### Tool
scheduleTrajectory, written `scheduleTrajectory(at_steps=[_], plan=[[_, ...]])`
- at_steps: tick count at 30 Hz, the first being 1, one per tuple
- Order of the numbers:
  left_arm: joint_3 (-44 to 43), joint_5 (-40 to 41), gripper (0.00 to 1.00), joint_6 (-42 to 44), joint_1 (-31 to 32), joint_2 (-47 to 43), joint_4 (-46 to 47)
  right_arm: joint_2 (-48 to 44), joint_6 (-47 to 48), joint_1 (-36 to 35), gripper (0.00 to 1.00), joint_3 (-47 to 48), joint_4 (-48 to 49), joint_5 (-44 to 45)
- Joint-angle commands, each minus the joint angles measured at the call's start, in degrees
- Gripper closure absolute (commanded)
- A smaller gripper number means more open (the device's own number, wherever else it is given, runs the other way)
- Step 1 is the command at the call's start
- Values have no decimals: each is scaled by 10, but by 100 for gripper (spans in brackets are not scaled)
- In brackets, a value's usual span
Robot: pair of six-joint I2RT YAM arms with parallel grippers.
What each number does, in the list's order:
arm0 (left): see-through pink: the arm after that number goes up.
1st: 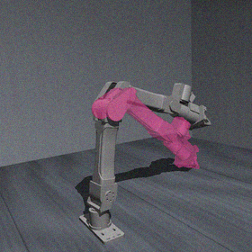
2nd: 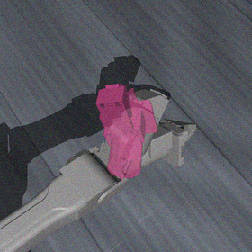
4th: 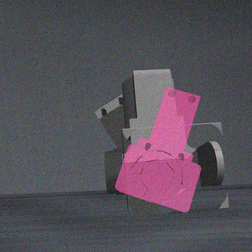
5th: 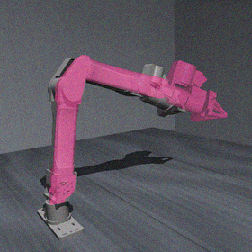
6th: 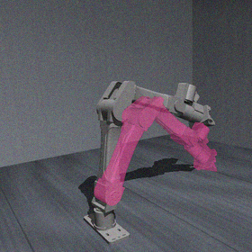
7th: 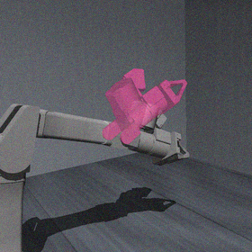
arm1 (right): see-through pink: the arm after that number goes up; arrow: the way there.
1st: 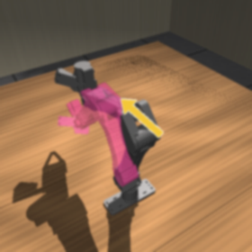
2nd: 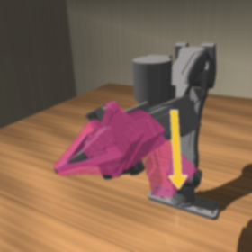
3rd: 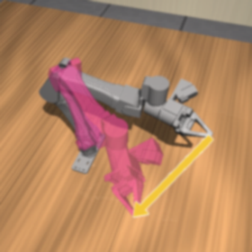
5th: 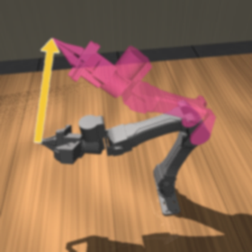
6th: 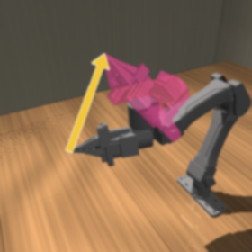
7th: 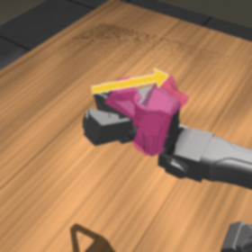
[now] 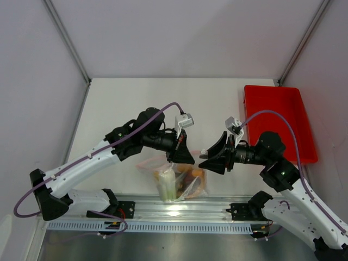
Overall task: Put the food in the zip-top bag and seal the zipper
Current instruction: Adjust the zipper food storage bag at the center of the board.
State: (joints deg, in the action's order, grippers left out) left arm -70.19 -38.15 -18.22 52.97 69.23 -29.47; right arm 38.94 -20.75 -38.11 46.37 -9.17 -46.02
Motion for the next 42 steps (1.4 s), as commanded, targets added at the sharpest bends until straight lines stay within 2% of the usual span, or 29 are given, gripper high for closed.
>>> scheduleTrajectory(at_steps=[1,5,11,14,15,19,20,21,25,27,35,42], plan=[[-21,-9,99,-14,-1,-25,32,-18,-1,2,50,-12,22,-18],[-19,-17,99,-16,-1,-30,39,-13,-10,2,53,-30,46,-25],[-15,-18,99,-14,-1,-35,36,9,-28,3,70,-44,106,-33],[-8,-23,99,-15,-1,-38,44,25,-38,3,83,-47,129,-33],[-6,-25,99,-14,-1,-40,44,29,-39,3,100,-48,137,-30],[-1,-25,98,-8,-1,-44,44,30,-48,3,100,-46,137,1],[-1,-25,93,-6,-1,-45,43,24,-54,3,100,-48,136,18],[0,-25,77,-6,-3,-46,43,21,-59,3,100,-49,134,24],[-9,-23,39,-7,-8,-53,49,8,-80,3,100,-54,137,40],[-22,-20,32,-9,-9,-52,57,-2,-82,3,100,-57,135,42],[-50,-3,31,-39,-11,-18,107,-4,-116,1,100,-64,169,18],[-33,10,29,-21,-3,-14,172,-3,-133,1,100,-59,166,27]])
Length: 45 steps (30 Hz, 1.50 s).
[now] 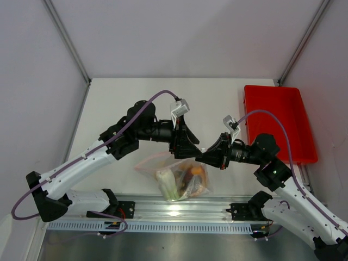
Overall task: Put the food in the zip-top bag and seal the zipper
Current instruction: Adjust the zipper food storage bag at the center of the board, then zip the zipper food storage bag at the center of the board.
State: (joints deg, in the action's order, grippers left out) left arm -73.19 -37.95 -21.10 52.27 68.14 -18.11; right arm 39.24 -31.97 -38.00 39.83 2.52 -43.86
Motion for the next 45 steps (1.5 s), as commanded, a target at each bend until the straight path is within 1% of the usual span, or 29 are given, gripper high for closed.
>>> scheduleTrajectory(at_steps=[1,2,5,6,9,12,19,22,25,26,27,28,29,32,37,39,45], plan=[[-4,9,30,13,5,-3,62,-6,-25,-1,100,8,53,5],[2,10,31,15,7,-3,67,-7,-34,-1,100,9,58,6],[5,9,39,19,9,0,79,-7,-39,-2,100,14,56,10],[2,7,45,19,9,2,78,-7,-39,-2,100,17,53,13],[-3,5,52,20,10,12,70,-6,-40,-3,100,21,48,16],[-6,16,57,28,13,16,56,-7,-41,-4,100,22,47,23],[-4,29,58,38,21,16,40,-6,-49,-5,100,24,47,32],[-4,33,63,40,23,14,36,-7,-49,-6,100,26,42,40],[-9,42,75,42,24,14,27,-7,-56,-7,100,29,40,47],[-4,45,86,42,24,14,19,-7,-63,-6,100,31,40,50],[-6,51,92,42,24,14,15,-8,-68,-8,100,31,39,61],[-8,53,97,42,24,16,10,-12,-72,-9,100,31,41,67],[-10,56,99,42,24,16,4,-13,-78,-9,100,31,42,71],[-13,75,99,37,24,15,-15,-21,-97,-15,100,36,35,105],[-35,100,99,33,24,29,-66,-38,-110,-46,100,39,14,206],[-34,97,99,31,24,29,-67,-49,-104,-56,100,38,6,250],[-35,92,99,25,24,20,-69,-51,-86,-81,100,39,-22,310]])
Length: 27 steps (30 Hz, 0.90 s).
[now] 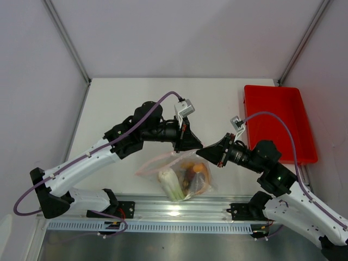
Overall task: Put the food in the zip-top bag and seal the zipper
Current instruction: Zip the zipper food storage bag at the center of the board.
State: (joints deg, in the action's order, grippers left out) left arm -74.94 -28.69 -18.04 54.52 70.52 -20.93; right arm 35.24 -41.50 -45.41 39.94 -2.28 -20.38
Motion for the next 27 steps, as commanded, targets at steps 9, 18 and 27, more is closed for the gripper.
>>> scheduleTrajectory(at_steps=[9,18,27], plan=[[-25,-5,99,-9,1,-17,-51,-11,44,-40,100,37,-12,140],[-1,-31,99,-19,1,-32,-59,-31,35,-42,100,30,-17,174],[15,-30,99,-20,1,-50,-49,1,51,-36,100,63,-31,112]])
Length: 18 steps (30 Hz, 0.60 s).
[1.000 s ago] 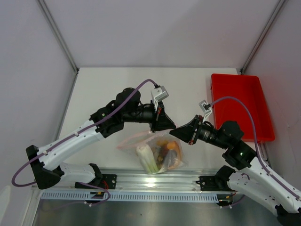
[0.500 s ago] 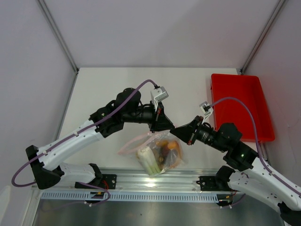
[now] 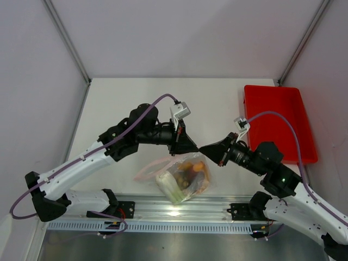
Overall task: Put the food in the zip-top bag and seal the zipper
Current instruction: Zip the zipper food storage bag at the center of the board.
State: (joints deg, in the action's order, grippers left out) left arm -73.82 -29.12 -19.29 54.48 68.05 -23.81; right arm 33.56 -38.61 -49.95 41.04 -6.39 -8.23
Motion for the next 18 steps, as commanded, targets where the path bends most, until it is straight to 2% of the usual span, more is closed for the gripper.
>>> scheduleTrajectory(at_steps=[1,2,3,4,7,8,10,15,18], plan=[[0,-23,99,-7,1,-27,-22,39,30,11,100,62,1,-49],[-14,-20,99,-2,1,-26,-31,48,52,13,99,70,-4,-70],[-19,-20,99,0,1,-21,-36,55,63,13,70,90,-30,-77],[-25,-16,99,2,1,-19,-41,60,74,13,55,97,-41,-85],[-44,-19,99,5,-1,-11,-53,50,118,18,29,110,-78,-104],[-47,-24,99,6,-1,-8,-55,50,132,21,15,111,-92,-111],[-51,-30,99,6,-3,-6,-56,52,148,33,1,119,-108,-141],[-40,-48,100,4,-6,-7,-45,57,192,43,1,105,-97,-208],[-35,-61,99,5,-7,-9,-40,70,224,43,1,97,-77,-293]])
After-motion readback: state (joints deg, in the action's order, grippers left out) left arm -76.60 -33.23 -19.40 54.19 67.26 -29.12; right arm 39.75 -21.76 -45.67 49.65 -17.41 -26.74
